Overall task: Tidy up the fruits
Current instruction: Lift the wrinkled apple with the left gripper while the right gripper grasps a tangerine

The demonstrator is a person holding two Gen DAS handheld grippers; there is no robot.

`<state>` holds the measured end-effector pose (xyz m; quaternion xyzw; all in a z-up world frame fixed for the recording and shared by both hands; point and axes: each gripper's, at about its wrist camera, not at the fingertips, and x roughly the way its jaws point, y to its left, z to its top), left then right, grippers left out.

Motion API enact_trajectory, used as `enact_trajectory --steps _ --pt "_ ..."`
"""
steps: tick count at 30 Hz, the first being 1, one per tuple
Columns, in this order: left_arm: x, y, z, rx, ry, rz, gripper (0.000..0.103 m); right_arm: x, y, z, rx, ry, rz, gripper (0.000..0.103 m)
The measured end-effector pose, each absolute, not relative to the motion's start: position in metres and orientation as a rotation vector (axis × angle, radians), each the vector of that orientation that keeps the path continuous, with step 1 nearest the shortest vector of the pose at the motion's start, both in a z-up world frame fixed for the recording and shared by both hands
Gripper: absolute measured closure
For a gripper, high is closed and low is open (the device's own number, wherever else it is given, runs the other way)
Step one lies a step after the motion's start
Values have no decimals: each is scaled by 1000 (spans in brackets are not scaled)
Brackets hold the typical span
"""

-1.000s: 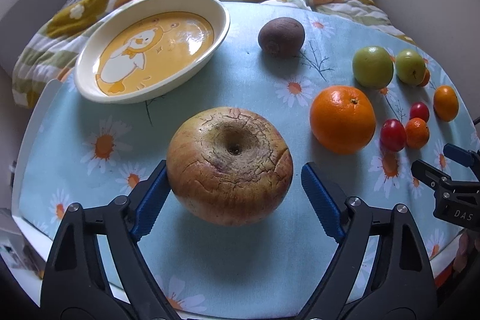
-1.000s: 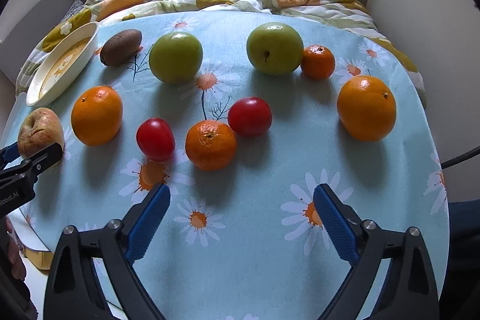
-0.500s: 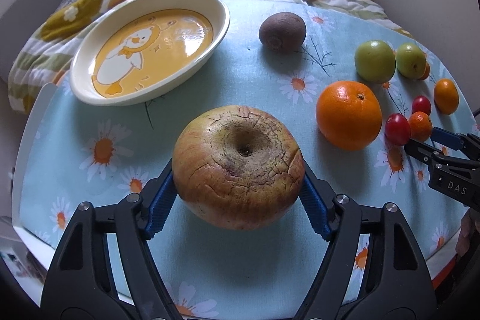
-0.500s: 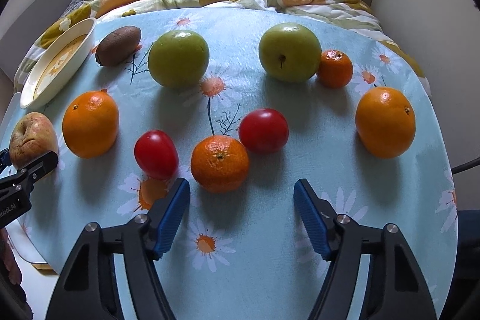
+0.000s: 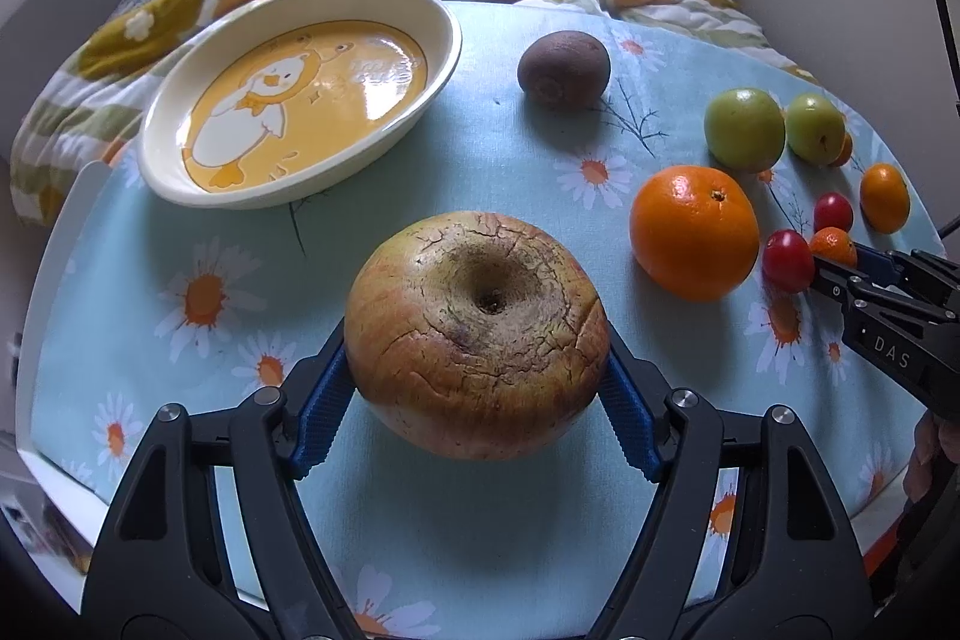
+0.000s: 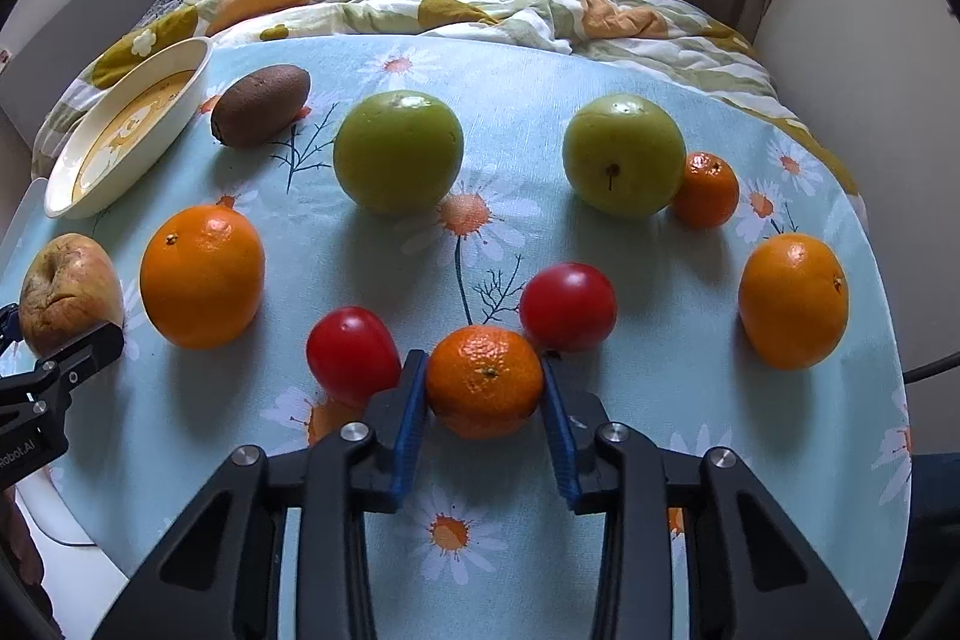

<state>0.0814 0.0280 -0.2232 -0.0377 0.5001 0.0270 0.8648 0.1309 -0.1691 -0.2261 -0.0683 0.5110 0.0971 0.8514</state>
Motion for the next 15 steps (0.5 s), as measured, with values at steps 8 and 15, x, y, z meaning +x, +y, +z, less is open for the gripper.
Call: enact_trajectory --steps 8,15 --pt "72 30 -216 -95 1037 66 22 126 -171 -218 -137 1057 212 70" --pt "66 28 -187 -101 974 79 22 118 -175 -199 -131 1022 223 70"
